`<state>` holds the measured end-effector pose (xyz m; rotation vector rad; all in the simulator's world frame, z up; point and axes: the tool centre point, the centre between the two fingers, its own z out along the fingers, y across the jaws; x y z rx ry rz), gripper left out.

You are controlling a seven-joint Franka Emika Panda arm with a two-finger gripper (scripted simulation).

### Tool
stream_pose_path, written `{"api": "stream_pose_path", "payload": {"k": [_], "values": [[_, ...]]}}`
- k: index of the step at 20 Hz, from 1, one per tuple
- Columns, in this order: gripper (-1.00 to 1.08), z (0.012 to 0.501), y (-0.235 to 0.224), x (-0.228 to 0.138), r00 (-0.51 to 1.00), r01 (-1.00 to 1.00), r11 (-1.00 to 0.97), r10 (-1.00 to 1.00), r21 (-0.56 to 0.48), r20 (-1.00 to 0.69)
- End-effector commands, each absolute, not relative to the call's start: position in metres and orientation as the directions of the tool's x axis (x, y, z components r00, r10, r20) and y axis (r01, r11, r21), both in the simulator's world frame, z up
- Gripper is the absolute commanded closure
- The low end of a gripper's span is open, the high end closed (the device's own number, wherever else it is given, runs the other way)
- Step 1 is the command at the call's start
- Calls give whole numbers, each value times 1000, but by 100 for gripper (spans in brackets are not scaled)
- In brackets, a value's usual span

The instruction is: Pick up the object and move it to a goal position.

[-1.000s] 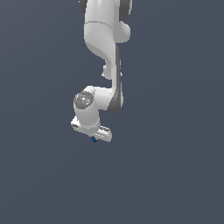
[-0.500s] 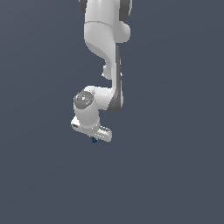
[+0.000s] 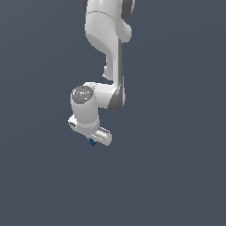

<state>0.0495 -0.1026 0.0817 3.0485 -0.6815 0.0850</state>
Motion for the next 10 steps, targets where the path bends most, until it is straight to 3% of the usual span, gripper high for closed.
{"api": "stream_pose_path", "payload": {"k": [1, 10], "values": [[108, 99, -105, 59, 885, -461, -888, -459, 4, 81], [108, 183, -120, 97, 769, -619, -785, -609, -7, 195]]}}
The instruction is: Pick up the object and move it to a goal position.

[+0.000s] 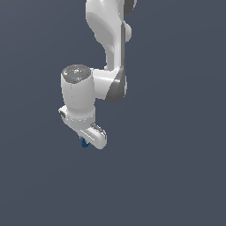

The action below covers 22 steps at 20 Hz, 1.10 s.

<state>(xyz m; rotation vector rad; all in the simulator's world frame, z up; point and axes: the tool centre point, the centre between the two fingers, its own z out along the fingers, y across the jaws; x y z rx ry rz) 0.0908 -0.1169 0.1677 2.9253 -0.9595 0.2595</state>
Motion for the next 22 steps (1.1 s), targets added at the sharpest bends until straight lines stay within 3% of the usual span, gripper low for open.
{"api": "stream_pose_path", "payload": {"k": [1, 22], "values": [[108, 194, -122, 100, 753, -637, -771, -624, -9, 208], [108, 418, -161, 138, 314, -905, -407, -835, -122, 452]]}}
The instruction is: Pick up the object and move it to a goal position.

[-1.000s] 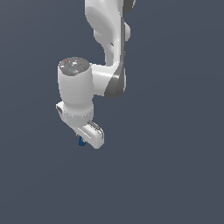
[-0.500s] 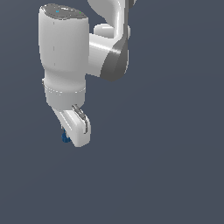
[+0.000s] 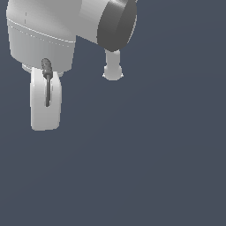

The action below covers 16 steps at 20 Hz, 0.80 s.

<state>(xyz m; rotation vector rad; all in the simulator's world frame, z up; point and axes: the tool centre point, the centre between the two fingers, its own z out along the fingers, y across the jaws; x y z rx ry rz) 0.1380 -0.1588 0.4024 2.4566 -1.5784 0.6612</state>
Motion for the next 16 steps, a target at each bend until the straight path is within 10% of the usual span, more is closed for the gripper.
{"api": "stream_pose_path", "payload": {"k": [1, 16], "values": [[108, 428, -162, 138, 293, -912, -390, -838, -129, 460], [108, 504, -170, 134, 124, -950, -252, -847, -186, 518]]}}
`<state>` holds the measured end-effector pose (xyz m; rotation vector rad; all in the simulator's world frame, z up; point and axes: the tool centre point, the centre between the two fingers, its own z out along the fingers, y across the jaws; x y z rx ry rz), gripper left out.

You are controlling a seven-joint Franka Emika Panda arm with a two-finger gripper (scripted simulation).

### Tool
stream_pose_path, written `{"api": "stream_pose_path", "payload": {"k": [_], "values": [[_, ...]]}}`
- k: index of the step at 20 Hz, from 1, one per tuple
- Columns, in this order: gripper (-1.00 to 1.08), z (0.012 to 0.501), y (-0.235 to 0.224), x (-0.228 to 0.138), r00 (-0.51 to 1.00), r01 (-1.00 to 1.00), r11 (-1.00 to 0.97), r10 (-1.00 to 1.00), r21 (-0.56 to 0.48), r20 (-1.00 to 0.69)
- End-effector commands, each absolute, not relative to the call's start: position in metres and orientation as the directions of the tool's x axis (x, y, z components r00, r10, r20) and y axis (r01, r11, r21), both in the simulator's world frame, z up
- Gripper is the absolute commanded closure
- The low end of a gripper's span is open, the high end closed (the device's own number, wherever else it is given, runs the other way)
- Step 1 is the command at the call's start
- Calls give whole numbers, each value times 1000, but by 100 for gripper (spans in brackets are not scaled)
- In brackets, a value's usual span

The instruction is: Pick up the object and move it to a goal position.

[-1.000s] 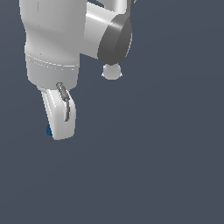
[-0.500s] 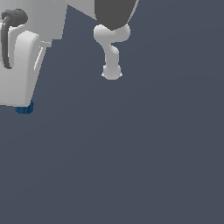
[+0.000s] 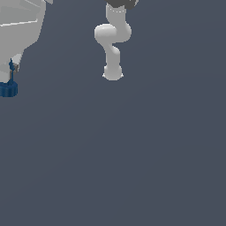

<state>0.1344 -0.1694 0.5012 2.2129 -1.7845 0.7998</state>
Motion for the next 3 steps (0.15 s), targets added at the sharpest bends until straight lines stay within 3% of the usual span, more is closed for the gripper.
{"api": "stream_pose_path", "payload": {"k": [1, 3], "values": [[108, 505, -170, 134, 122, -950, -251, -847, -187, 518], [108, 506, -170, 134, 120, -950, -250, -847, -187, 519]]}}
